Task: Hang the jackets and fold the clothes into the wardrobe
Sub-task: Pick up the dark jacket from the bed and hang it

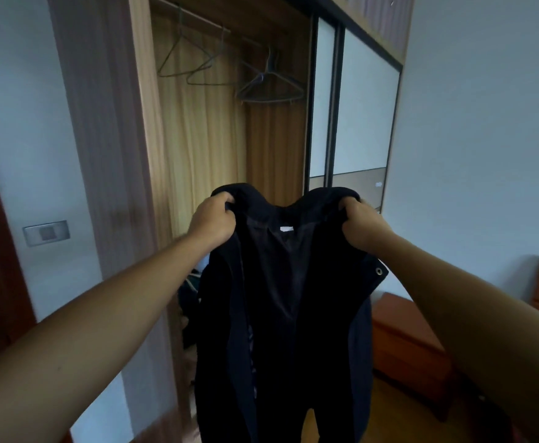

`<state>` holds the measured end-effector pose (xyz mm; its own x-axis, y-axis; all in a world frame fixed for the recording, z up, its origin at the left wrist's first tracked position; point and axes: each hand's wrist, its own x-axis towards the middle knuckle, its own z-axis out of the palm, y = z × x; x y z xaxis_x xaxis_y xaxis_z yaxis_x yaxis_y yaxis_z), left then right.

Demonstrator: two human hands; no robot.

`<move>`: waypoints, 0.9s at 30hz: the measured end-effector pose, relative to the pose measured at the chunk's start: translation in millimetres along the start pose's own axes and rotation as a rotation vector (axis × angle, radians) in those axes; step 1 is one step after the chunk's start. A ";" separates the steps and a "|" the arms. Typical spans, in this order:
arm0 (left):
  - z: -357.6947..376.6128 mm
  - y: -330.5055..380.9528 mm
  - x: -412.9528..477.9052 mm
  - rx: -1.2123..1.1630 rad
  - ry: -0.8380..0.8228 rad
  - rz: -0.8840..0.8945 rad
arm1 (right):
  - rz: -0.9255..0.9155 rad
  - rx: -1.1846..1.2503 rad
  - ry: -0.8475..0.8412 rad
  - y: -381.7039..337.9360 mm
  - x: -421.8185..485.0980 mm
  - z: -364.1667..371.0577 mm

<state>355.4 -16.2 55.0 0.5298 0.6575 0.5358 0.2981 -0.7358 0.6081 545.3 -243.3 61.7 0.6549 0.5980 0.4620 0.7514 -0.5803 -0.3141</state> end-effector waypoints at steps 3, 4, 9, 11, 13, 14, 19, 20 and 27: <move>22.5 -10.9 63.6 -0.021 0.078 -0.008 | 0.033 0.027 0.030 5.5 53.7 13.6; 31.2 -13.1 82.9 -0.041 0.100 -0.014 | 0.032 0.037 0.042 7.6 71.6 18.4; 71.6 -13.0 161.0 -0.118 0.170 -0.024 | 0.015 0.098 0.108 17.7 155.0 41.9; 82.4 -15.7 191.3 -0.129 0.200 -0.030 | 0.010 0.131 0.127 20.6 189.4 53.6; 88.8 -19.6 222.7 -0.122 0.239 -0.033 | -0.002 0.176 0.154 22.2 226.3 64.6; 91.0 -22.1 238.2 -0.108 0.261 -0.037 | -0.012 0.201 0.164 22.8 245.0 70.3; 94.7 -42.6 309.6 -0.028 0.385 -0.085 | -0.112 0.339 0.181 17.9 345.0 96.6; 93.6 -46.8 321.6 -0.006 0.411 -0.089 | -0.149 0.372 0.185 15.3 366.3 102.6; 48.4 -57.1 387.5 0.150 0.602 -0.129 | -0.426 0.562 0.097 -31.6 500.1 130.9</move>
<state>582.1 272.6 199.6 -0.0439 0.6866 0.7257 0.4606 -0.6307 0.6245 859.6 146.5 194.1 0.3045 0.6424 0.7033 0.8854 0.0815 -0.4577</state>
